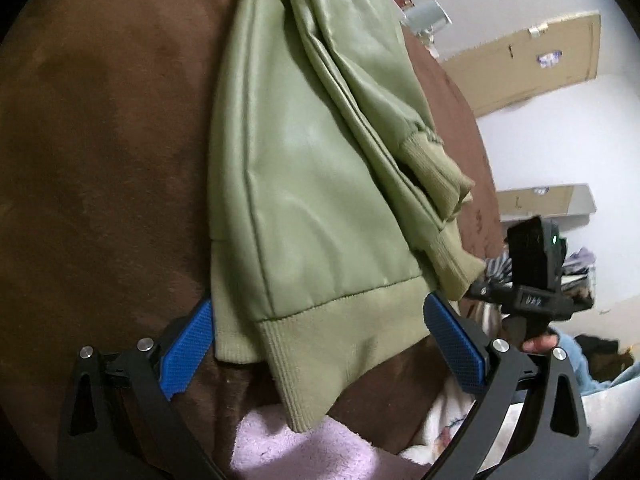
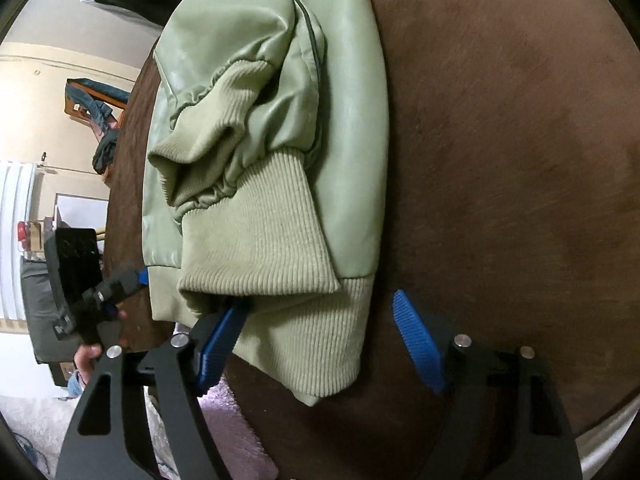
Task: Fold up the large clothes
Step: 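Grasp the ribbed hem with both tools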
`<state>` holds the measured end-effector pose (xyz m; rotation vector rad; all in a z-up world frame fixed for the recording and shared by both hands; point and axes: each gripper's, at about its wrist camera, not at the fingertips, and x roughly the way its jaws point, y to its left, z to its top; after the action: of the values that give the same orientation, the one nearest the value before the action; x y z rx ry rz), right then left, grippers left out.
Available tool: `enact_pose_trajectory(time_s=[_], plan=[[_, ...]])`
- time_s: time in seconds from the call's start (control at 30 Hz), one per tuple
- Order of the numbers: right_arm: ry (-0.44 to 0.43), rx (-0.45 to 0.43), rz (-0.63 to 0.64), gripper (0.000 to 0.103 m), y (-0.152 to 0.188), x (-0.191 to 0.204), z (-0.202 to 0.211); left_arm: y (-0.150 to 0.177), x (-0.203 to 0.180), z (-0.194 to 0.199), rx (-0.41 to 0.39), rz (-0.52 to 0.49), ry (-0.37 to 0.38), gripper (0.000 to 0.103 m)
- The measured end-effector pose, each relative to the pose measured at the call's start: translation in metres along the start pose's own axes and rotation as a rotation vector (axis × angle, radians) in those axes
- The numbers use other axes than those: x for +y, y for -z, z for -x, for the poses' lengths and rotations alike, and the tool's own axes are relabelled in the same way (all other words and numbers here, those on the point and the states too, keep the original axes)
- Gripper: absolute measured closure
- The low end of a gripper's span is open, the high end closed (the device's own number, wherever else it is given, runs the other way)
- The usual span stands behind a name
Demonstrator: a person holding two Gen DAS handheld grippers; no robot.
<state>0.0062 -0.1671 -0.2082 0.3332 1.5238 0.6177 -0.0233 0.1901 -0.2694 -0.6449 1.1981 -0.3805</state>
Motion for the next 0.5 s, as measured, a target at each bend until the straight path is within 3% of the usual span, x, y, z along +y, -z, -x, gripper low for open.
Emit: enact_pose_trajectory(time_s=[0.17,0.33,0.4,0.5], plan=[[-0.013,0.016,0.007,0.027,0.001,0.002,-0.002,0.002,0.0,-0.002,-0.007,0.055,0.053,0.007],[-0.035,0.019,-0.018,0.027,0.003,-0.002,-0.002,0.001,-0.007,-0.006,0.006,0.035,0.044,0.007],[-0.095,0.015,-0.027,0.034,0.002,0.0,-0.003,-0.007,-0.018,-0.014,0.017,0.027,0.054,0.007],[-0.074,0.016,-0.01,0.034,0.001,0.001,-0.007,-0.011,-0.02,-0.021,0.011,0.03,0.076,0.011]])
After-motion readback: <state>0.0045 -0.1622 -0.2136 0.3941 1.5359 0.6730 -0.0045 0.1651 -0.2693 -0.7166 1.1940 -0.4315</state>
